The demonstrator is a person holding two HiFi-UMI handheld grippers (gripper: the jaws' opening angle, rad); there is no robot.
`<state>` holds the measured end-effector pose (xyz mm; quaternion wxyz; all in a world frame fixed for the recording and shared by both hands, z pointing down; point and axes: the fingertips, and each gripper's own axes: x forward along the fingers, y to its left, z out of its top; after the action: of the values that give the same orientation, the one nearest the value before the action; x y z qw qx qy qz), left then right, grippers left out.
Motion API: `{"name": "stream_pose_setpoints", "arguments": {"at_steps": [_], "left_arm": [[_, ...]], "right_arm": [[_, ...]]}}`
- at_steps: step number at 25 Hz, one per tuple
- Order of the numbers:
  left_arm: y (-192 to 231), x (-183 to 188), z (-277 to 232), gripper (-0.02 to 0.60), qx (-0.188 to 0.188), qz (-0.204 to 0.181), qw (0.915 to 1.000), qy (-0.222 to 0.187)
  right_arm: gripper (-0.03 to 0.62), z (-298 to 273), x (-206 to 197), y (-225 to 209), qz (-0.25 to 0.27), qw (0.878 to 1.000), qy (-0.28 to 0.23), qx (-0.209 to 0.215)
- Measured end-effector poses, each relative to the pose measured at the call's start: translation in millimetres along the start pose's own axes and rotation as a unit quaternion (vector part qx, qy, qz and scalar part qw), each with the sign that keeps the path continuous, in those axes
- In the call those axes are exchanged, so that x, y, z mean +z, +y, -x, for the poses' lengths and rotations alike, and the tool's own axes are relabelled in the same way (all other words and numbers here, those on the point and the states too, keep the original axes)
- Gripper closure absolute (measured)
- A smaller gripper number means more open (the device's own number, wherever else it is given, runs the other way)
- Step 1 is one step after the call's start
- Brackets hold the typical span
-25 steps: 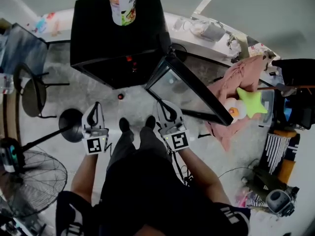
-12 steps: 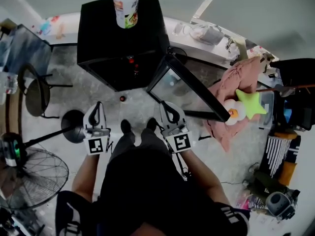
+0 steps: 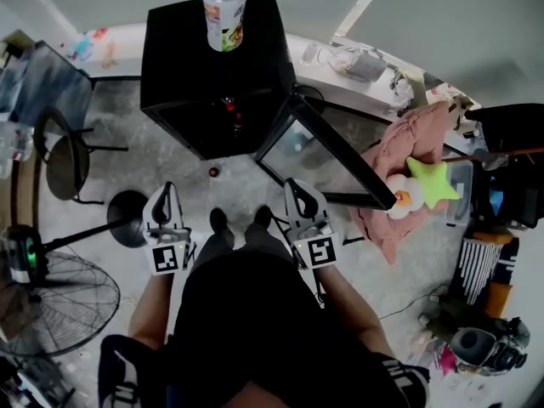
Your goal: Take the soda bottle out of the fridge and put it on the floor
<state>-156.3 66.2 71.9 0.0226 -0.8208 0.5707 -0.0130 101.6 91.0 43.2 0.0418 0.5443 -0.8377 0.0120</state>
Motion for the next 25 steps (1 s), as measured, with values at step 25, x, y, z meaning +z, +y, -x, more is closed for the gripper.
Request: {"name": "stream_pose_setpoints", "arguments": {"at_steps": [25], "left_arm": [[5.9,6.1,5.6,0.558,0.033,0.000,0.9994,0.003]], "right_arm": [[0.577,-3.4,-6.2,-0.8,0.014,1.000,0.017,-0.019]]}}
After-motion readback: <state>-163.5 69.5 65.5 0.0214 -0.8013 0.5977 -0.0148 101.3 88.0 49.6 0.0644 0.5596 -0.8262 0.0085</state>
